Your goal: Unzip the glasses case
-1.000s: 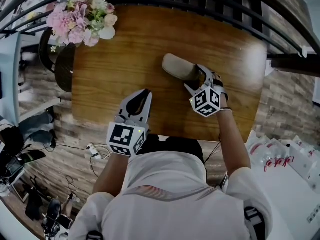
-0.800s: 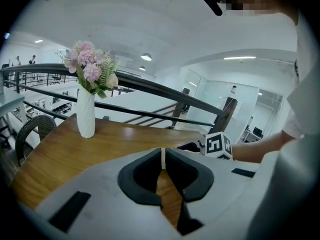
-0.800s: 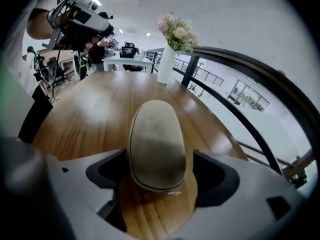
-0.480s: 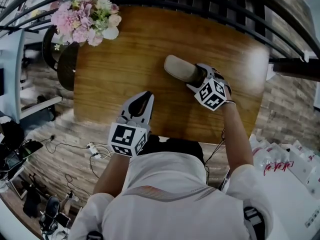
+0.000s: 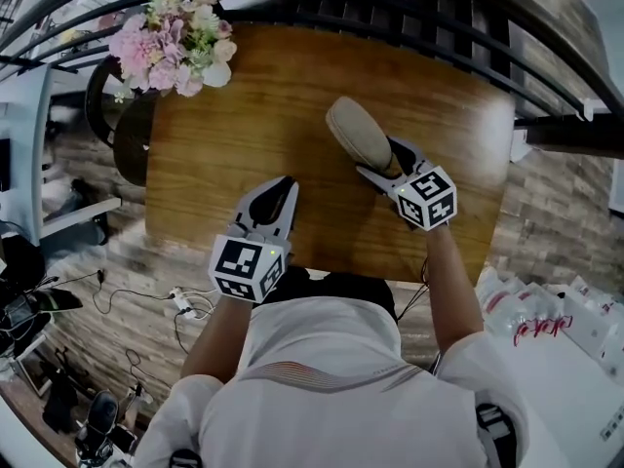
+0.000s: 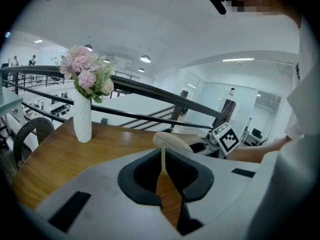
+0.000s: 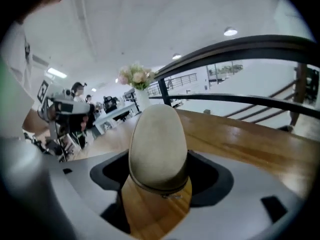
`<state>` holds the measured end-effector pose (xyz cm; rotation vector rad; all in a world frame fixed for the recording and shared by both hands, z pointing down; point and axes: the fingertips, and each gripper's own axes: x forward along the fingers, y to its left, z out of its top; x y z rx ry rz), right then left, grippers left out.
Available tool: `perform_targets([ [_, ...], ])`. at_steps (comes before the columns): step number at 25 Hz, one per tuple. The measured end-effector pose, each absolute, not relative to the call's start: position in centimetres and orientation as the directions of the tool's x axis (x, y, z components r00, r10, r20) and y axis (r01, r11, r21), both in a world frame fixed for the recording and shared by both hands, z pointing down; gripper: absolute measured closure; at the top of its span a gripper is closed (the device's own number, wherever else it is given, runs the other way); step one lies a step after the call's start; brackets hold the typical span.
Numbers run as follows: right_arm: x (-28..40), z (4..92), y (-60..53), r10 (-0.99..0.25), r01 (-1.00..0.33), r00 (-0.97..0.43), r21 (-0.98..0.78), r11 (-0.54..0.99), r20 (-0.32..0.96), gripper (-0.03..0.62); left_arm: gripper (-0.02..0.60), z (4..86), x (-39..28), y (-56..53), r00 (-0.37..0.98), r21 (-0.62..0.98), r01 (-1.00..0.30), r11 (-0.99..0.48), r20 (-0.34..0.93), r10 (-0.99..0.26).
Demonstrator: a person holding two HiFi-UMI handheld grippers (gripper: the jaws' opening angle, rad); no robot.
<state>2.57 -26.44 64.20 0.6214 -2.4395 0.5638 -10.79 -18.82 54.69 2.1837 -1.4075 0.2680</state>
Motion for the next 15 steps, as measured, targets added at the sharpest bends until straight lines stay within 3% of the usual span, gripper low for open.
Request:
perform_targets([
  [8,3.3,53.0,-24.2,-0.317,-0.448,-0.894,-0.588,0.674,0.317,0.191,0.548,48.8,-9.6,-20.5,0.505,0.336,-0.851,-0.405,0.308,-0.806],
  [15,5.1,43.6,-21.9,-0.375,-0.389,-0.913,-0.612,0.689,0.158,0.191,0.548,42.4,-8.1,-21.0,0.553,0.313,-0.817,-0.484,0.186,-0.812],
])
